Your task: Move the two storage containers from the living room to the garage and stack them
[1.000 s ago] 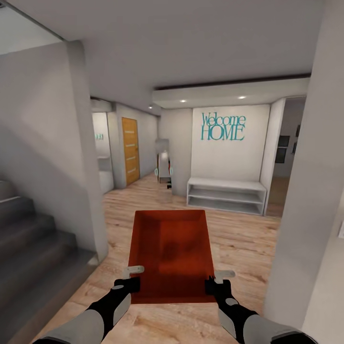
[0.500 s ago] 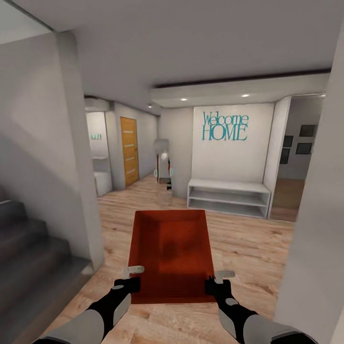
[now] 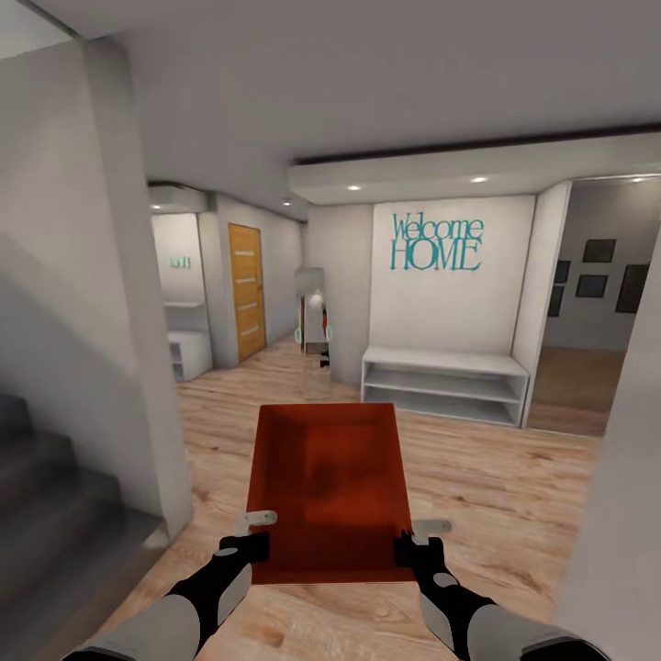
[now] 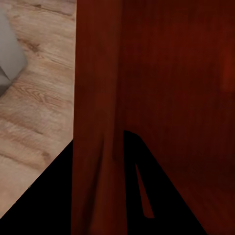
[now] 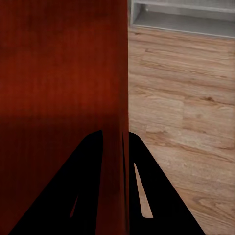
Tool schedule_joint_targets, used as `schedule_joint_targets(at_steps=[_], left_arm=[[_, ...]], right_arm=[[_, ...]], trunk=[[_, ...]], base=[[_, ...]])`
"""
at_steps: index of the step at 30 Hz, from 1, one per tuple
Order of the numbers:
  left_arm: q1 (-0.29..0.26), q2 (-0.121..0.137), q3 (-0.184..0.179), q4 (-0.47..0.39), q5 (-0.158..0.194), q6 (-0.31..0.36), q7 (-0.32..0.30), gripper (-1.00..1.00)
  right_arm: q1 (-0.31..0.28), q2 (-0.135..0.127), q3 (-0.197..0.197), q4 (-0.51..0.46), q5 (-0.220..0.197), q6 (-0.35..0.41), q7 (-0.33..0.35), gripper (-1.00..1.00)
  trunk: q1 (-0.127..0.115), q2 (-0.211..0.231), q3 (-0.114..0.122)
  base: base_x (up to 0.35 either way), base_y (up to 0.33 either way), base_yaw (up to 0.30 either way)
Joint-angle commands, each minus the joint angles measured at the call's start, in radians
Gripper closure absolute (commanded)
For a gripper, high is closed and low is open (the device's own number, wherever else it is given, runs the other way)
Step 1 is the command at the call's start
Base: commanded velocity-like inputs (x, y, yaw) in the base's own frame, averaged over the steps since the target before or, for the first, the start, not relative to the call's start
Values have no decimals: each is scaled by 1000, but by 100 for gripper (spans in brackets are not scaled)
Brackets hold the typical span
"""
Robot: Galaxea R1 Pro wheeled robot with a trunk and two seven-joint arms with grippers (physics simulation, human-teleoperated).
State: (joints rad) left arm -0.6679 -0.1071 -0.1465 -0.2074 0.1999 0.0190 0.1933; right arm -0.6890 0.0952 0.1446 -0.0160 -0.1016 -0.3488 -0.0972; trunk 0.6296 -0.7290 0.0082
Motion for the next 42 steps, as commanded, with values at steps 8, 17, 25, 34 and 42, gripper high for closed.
schedule_joint_targets(at_steps=[8, 17, 25, 34, 42], left_arm=[[-1, 49, 61, -21, -11, -36, 14, 100], [-1, 49, 61, -21, -10, -36, 14, 100], [-1, 49, 61, -21, -11, -36, 14, 100], [-1, 49, 61, -21, -10, -36, 14, 100], [-1, 50, 61, -21, -11, -36, 14, 100]], right_arm=[[0, 0, -20, 16, -21, -6, -1, 100], [0, 0, -20, 16, -21, -6, -1, 100], [0, 0, -20, 16, -21, -6, -1, 100], [0, 0, -20, 16, -20, -6, -1, 100], [0, 0, -20, 16, -21, -6, -1, 100]], trunk=[[1, 0, 0], [1, 0, 0], [1, 0, 0], [1, 0, 0], [1, 0, 0]], base=[[322, 0, 0], [322, 0, 0], [322, 0, 0], [322, 0, 0], [322, 0, 0]])
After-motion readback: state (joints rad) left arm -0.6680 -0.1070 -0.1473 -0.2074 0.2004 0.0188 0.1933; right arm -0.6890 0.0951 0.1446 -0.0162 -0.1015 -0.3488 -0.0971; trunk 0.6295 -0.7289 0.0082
